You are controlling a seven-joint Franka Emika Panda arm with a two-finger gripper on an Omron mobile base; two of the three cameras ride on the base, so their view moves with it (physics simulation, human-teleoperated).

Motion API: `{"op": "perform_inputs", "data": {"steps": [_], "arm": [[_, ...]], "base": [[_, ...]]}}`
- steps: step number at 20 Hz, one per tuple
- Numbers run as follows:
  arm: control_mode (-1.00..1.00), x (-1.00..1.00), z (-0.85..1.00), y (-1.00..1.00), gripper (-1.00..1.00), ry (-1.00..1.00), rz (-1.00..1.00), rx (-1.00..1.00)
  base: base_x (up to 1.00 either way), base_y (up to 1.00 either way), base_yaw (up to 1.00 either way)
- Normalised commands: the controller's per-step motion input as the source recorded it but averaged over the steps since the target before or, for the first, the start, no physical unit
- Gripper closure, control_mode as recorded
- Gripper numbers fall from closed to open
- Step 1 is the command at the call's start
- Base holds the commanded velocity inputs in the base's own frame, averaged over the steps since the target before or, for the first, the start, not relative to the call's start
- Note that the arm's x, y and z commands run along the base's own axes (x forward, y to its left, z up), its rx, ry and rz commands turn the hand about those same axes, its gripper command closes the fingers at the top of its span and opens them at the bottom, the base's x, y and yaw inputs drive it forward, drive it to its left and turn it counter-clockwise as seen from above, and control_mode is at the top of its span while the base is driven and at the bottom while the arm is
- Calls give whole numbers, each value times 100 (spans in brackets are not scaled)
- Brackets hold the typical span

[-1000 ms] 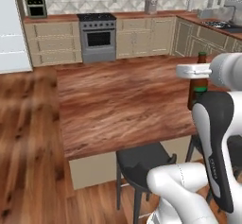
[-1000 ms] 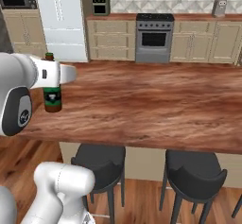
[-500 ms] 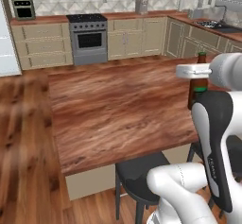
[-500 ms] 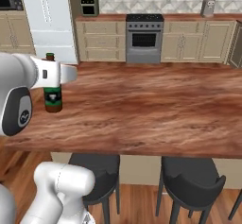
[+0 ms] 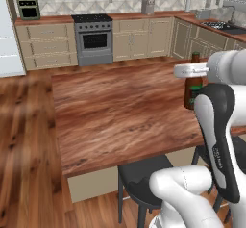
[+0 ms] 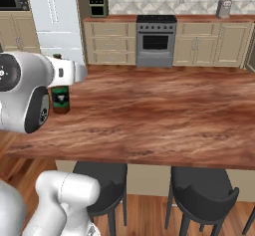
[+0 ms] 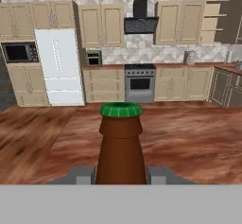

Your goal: Get the candle and the beer from the cabinet and move them to the dining counter.

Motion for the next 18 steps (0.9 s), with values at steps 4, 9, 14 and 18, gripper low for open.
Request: {"op": "perform_inputs", "data": {"steps": [4, 9, 14, 18], "arm": [[-100, 100, -57, 0, 100, 4, 59, 1], [-100, 97, -70, 0, 100, 8, 60, 0], [-100, 86, -53, 4, 100, 8, 48, 0], [-100, 48, -24, 0, 100, 2, 36, 1]], "base": [[0, 0, 0], [0, 0, 0], [0, 0, 0], [0, 0, 0]]}}
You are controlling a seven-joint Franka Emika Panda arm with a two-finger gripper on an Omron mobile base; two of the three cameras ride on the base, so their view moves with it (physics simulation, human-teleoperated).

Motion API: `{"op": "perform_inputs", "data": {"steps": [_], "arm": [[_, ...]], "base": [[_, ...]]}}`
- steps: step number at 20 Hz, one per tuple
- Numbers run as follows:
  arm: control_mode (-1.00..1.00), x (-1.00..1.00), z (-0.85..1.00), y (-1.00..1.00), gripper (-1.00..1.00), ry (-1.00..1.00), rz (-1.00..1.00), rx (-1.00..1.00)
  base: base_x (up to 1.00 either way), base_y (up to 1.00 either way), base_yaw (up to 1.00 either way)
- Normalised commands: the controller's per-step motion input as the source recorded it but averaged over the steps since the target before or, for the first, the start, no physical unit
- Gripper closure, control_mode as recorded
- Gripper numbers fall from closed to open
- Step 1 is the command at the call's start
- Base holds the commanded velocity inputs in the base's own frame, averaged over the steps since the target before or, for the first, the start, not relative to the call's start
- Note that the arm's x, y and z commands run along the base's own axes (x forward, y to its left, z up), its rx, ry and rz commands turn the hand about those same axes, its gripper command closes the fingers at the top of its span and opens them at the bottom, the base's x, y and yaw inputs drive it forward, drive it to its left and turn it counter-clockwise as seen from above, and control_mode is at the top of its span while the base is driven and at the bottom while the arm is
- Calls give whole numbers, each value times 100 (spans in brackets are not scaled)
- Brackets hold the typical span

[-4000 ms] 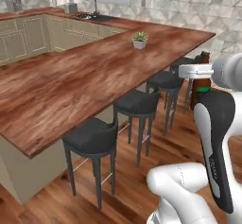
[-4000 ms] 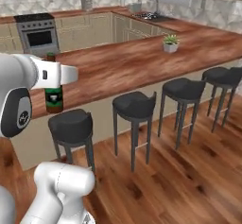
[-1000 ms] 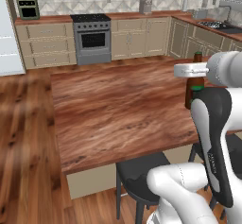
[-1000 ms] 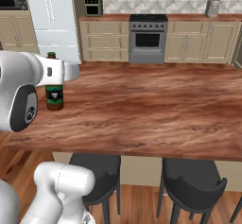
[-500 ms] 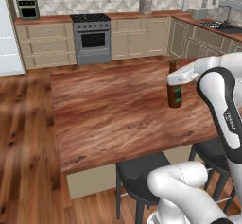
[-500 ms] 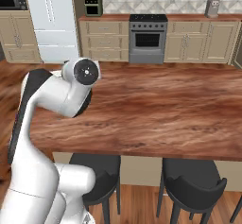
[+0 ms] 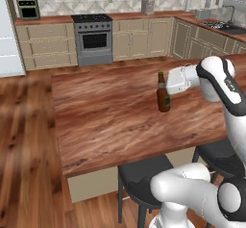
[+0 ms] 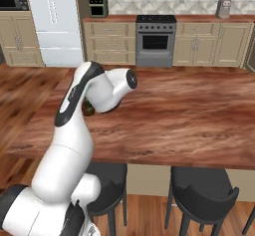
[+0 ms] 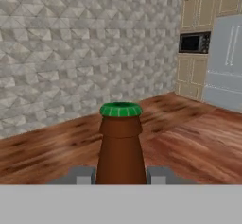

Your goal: Get the candle and the beer from the cabinet and move them to the dining counter.

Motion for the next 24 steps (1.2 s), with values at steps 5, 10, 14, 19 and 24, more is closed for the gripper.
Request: {"op": "perform_inputs", "data": {"steps": [5, 10, 14, 19, 24], "arm": [[-100, 28, -9, 0, 100, 0, 20, 7], [-100, 29, -17, 9, 100, 0, 3, 11], [-100, 15, -30, 12, 100, 0, 0, 11], [-100, 4, -34, 14, 100, 0, 0, 0], [-100, 0, -50, 10, 100, 0, 0, 0]], "base": [[0, 0, 0], [0, 0, 0], [0, 0, 0], [0, 0, 0], [0, 0, 0]]}}
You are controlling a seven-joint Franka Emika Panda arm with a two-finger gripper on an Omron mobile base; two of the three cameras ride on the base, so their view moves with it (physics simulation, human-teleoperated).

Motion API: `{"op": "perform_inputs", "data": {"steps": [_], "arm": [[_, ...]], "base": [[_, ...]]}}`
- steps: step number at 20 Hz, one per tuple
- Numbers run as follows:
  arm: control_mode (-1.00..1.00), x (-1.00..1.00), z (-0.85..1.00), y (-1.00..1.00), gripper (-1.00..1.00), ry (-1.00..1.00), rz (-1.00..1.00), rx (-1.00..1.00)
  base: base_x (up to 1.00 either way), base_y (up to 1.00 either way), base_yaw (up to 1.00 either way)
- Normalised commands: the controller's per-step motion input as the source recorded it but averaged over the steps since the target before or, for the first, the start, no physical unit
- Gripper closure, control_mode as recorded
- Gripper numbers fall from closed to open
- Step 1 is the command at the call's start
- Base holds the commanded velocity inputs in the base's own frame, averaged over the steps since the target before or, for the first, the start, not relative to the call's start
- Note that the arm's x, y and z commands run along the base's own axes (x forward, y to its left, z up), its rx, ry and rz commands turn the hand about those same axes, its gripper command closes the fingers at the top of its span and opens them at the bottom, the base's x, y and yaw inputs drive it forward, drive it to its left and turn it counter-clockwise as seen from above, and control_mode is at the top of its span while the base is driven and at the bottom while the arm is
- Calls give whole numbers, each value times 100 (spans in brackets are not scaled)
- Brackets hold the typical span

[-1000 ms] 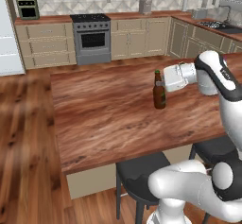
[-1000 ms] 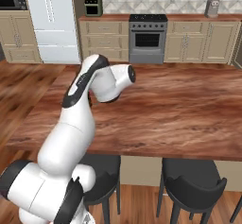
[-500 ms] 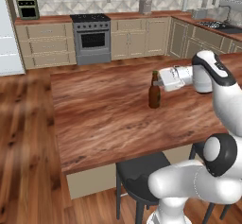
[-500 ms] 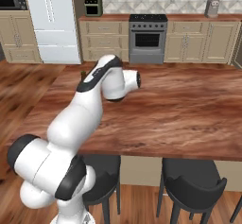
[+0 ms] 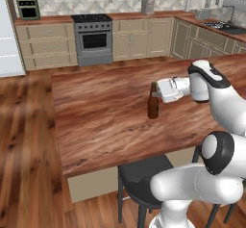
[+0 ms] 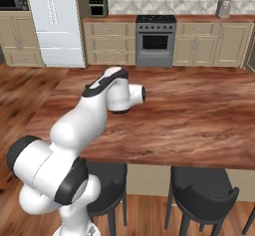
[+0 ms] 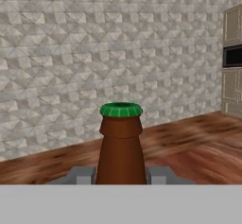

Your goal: Get the candle and the beer from the cabinet and move them to the dining counter.

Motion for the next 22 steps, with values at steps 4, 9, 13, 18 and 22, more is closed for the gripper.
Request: {"op": "perform_inputs", "data": {"steps": [4, 9, 13, 18, 22], "arm": [[-100, 3, -54, 11, 100, 0, 0, 0], [-100, 10, -60, 3, 100, 0, 1, 0], [-100, 17, -47, 9, 100, 2, 0, 0], [-100, 25, -36, 6, 100, 2, 0, 0], [-100, 31, -35, 1, 100, 0, 1, 0]], "base": [[0, 0, 0], [0, 0, 0], [0, 0, 0], [0, 0, 0], [0, 0, 0]]}}
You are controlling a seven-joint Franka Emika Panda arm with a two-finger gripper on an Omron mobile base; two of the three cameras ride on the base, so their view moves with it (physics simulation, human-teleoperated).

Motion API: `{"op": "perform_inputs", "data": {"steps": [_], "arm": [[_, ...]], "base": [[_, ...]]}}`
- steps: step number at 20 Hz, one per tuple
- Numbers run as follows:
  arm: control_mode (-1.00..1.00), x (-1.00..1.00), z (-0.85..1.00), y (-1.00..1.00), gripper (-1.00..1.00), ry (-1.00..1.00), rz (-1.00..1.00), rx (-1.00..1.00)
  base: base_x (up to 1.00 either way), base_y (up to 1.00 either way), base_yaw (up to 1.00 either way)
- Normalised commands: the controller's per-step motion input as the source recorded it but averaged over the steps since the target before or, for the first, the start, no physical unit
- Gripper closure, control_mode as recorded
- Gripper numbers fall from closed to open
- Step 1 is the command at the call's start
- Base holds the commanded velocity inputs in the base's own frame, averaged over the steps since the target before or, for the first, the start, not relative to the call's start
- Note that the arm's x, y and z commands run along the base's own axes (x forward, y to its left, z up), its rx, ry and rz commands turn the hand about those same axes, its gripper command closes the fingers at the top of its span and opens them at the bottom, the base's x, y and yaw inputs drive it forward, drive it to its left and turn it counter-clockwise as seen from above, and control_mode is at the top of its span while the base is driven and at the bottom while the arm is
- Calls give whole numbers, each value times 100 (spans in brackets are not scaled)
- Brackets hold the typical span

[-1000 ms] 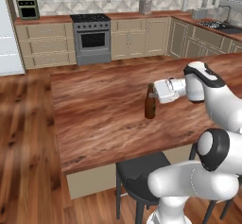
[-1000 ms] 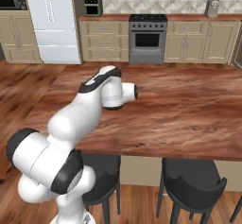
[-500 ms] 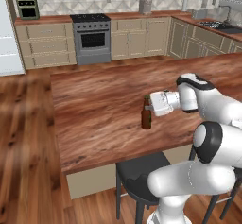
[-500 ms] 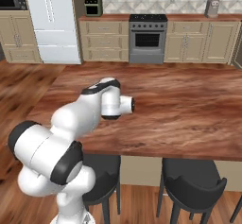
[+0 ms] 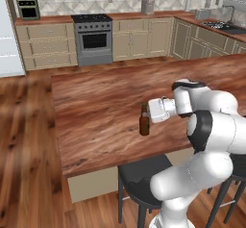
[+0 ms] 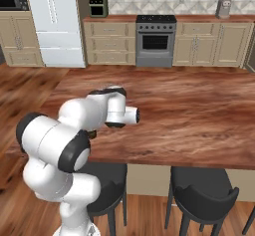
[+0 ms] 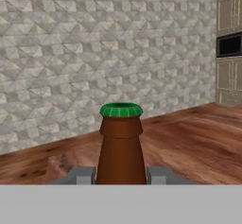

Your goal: Get the candle and the beer from the cabinet and move them to the dining counter.

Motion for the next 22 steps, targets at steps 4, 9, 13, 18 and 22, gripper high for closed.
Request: {"op": "perform_inputs", "data": {"steps": [4, 9, 13, 18, 22], "arm": [[-100, 40, -30, 0, 100, 0, 2, 0], [-100, 52, -13, 0, 100, 0, 0, 0], [-100, 51, -12, 0, 100, 0, 0, 0], [-100, 39, -26, 0, 100, 0, 1, 0], [-100, 27, -50, 0, 100, 0, 3, 0]], "base": [[0, 0, 0], [0, 0, 0], [0, 0, 0], [0, 0, 0], [0, 0, 0]]}}
